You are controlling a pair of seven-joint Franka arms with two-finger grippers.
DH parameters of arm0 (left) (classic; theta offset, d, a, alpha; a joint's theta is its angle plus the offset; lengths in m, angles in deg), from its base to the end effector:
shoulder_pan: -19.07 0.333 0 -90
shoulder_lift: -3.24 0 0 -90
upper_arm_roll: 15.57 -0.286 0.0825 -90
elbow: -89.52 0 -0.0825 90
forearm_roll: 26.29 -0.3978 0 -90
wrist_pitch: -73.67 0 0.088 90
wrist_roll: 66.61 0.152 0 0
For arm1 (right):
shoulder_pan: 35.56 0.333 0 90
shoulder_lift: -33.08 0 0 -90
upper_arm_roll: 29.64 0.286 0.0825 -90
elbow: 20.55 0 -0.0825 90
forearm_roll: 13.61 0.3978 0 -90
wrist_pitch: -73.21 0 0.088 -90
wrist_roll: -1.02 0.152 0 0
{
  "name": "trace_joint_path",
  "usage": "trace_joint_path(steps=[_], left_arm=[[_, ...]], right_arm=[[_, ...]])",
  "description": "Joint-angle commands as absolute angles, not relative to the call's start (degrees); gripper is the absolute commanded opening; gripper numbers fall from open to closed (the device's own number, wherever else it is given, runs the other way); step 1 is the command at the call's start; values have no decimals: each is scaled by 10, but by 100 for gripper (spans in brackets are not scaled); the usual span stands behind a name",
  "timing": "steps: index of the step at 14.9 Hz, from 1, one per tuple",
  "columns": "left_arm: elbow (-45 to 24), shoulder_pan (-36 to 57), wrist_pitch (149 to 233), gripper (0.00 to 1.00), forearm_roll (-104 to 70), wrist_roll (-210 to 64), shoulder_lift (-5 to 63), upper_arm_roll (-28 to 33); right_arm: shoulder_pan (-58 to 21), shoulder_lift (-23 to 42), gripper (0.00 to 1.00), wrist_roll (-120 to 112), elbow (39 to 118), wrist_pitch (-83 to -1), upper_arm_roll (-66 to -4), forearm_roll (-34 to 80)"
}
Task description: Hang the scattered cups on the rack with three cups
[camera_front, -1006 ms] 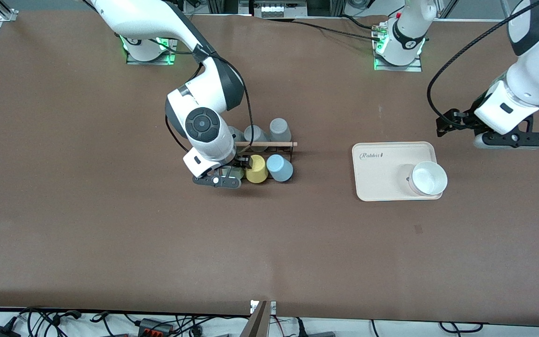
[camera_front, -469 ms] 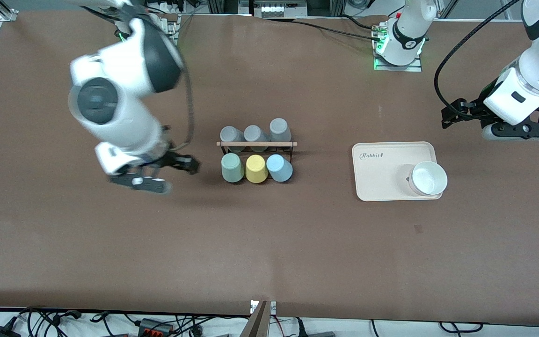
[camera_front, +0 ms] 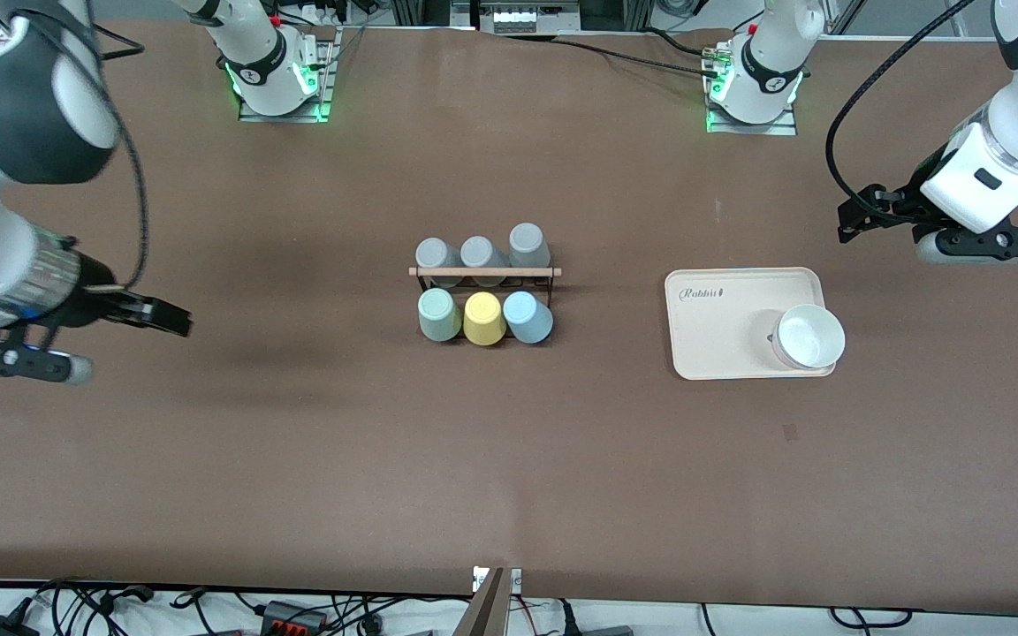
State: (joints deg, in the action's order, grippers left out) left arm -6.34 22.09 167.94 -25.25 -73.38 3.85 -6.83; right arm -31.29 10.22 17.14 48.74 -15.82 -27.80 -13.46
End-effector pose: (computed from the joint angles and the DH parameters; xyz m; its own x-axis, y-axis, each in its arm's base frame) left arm 0.5691 -0.0594 0.5001 0.9990 0.0197 -0.0403 0.0203 -0.9997 0.0150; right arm 0.6638 0.0680 0.4756 0.9828 -0.1757 -0.0563 -0.1760 -0.9844 0.0006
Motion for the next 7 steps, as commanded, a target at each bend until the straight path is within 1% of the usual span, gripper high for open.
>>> trace_joint_path(steps=[1,5,7], left_arm=[[-43,224,1681,100,-242,-733,51,-69],[-43,224,1682,100,-244,-731,50,-70],[-43,225,1678,100,-244,-731,49,-70]], right_arm=[[-341,157,100,132,538,-152,-268,-137],[-343,260,100,131,673,-221,-268,-139],[-342,298,100,131,728,-259,-268,-145]])
